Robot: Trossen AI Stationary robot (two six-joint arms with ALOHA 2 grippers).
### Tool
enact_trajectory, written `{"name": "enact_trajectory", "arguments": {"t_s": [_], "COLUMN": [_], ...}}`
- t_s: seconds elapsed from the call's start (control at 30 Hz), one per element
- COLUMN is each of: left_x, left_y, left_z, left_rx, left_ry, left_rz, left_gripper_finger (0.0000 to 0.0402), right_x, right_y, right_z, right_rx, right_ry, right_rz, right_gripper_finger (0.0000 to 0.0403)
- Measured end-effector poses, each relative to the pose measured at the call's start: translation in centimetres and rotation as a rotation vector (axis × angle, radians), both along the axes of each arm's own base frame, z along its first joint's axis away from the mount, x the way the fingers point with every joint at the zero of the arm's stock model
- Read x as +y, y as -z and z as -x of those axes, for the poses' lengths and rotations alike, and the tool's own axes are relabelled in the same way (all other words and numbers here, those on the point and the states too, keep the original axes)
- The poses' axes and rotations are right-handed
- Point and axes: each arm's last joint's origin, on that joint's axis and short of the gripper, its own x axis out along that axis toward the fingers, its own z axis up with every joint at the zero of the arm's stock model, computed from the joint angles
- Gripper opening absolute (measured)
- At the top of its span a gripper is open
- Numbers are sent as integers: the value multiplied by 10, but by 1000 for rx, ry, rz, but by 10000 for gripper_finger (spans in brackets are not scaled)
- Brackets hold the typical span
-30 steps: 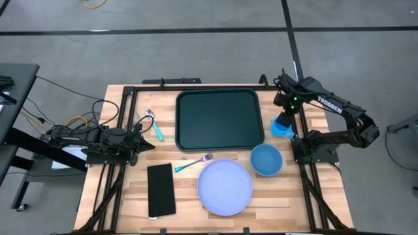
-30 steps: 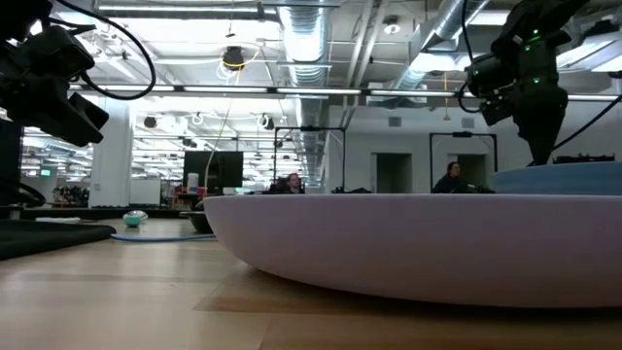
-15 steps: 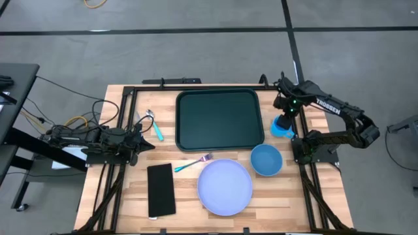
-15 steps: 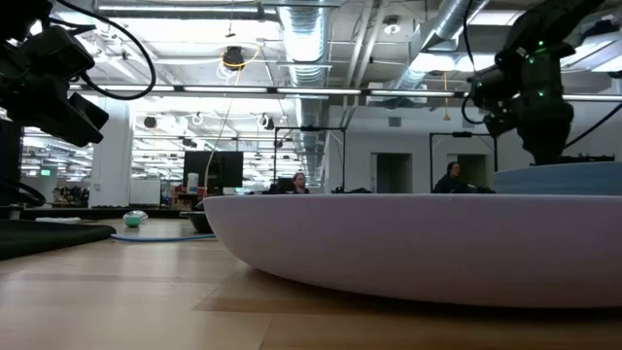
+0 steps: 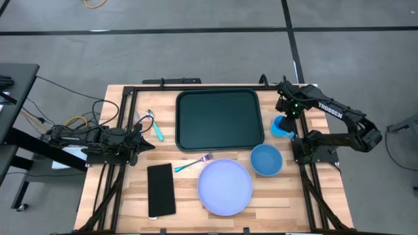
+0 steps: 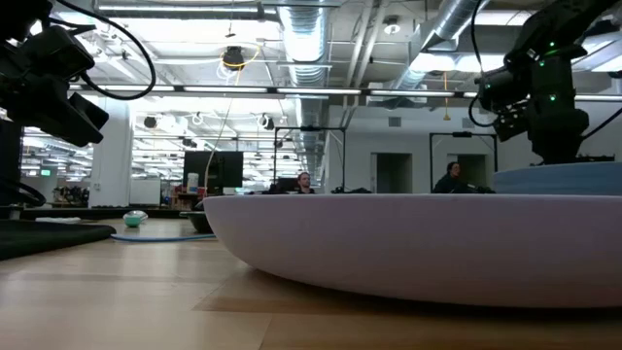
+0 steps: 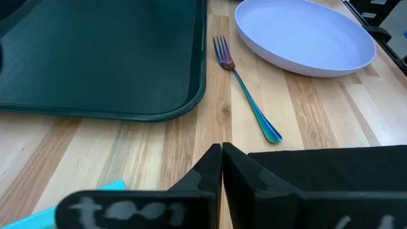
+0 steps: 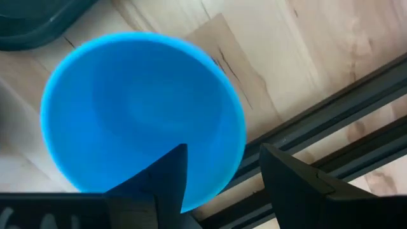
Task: Set up tray
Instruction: Put the blue cup on the black serving tray
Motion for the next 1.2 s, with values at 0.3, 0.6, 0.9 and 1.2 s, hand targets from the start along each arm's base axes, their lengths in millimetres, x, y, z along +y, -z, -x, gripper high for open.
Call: {"name": "enact_trajectory", "arguments": {"t_s": [0.3,0.6,0.9,1.2], "left_x": [0,0,0,0], "left_y": [0,0,0,0], "left_z": [0,0,0,0], "left_rx": [0,0,0,0], "left_ry": [0,0,0,0], "left_rz": [0,0,0,0], "left_gripper_finger": [0,0,0,0], "right_x": [0,0,0,-1], "right_y": [-1,-1,-1,-2], "right_z": [-1,-1,-1,-1], "right_rx": [-16,-16,-17,-18], "right_ry": [-5,-5,-5,-5], "right_rz": [22,21,22,20], "right_gripper_finger": [183,109,39,9]}}
